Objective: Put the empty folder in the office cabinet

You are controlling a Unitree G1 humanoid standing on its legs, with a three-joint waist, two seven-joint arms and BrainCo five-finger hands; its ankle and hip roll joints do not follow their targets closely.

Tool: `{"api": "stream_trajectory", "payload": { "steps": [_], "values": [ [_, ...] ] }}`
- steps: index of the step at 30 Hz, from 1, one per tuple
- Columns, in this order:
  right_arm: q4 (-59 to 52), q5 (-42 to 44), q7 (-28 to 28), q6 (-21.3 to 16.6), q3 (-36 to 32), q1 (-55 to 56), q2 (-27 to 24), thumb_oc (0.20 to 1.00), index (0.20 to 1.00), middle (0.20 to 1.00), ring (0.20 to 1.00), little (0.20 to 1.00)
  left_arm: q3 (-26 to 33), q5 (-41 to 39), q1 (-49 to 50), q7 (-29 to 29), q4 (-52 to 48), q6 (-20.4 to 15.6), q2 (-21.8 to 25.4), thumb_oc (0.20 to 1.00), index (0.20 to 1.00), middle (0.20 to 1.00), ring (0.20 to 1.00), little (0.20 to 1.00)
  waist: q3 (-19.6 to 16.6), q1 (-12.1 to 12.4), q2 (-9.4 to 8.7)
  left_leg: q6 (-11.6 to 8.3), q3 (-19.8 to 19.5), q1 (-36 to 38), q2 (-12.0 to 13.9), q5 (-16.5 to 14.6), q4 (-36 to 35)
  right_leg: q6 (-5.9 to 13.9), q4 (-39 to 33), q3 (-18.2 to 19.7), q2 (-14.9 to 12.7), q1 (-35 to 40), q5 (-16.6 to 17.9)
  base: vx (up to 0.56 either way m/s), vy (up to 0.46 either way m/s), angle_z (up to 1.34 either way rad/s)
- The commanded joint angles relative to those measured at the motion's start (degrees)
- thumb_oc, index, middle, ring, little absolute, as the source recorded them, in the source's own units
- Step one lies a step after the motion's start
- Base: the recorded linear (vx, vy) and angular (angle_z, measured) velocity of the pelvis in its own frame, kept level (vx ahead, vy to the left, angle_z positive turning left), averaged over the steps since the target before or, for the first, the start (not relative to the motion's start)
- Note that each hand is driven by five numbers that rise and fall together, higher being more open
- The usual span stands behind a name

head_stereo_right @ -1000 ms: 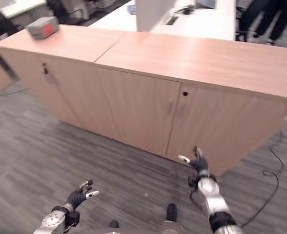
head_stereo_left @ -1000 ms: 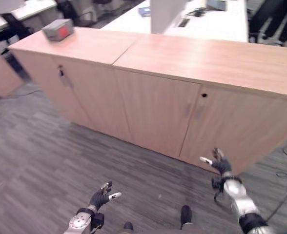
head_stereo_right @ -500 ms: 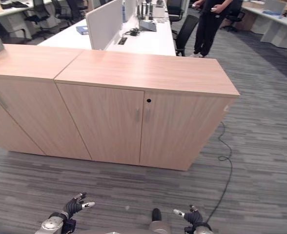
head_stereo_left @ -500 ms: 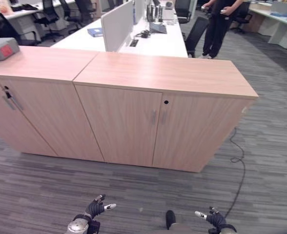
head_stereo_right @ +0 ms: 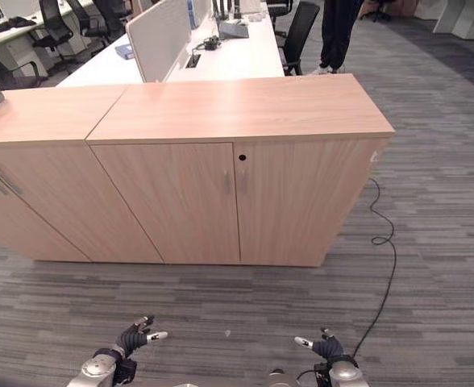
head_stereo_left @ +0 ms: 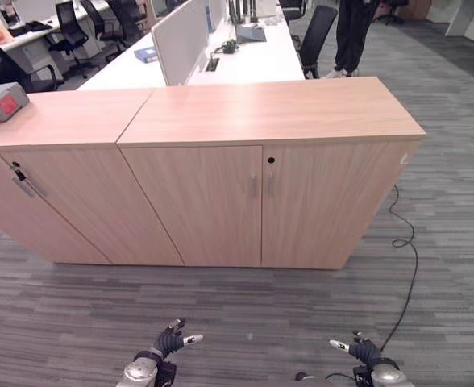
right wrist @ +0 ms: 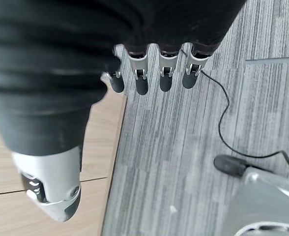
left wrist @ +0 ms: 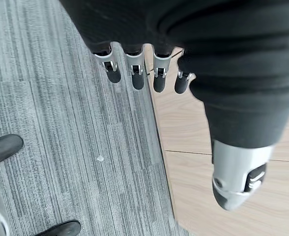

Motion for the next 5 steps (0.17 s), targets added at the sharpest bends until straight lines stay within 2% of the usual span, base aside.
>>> {"api": "stream_trajectory", "payload": {
  "steps": [1,5],
  "values": [
    [1.2,0.5,0.3,-0.9,1.0,-2.3,0.5,1.0,1.0,1.0,1.0,1.0,0.9,0.8,-0.1,0.1,-2.3,-1.7,1.3,1.0,1.0,1.0,1.0,1.0,0.3,-0.7,-3.42,0.71,-4.0,-2.8,-2.9,0.0,-1.6,6.32,-3.5,0.9,-4.9,4.7,-1.3,0.02,-0.041,0.0],
    [1.4,0.3,0.4,-0.8,1.1,-2.3,0.3,1.0,1.0,1.0,1.0,1.0,0.9,0.8,0.0,0.0,-2.3,-1.6,1.1,1.0,1.0,1.0,1.0,1.0,0.2,-0.7,-3.36,0.57,-4.4,-2.6,-2.8,0.0,-1.6,6.15,-3.6,0.7,-4.8,5.2,-1.5,0.01,-0.017,0.0]
  ]
}}
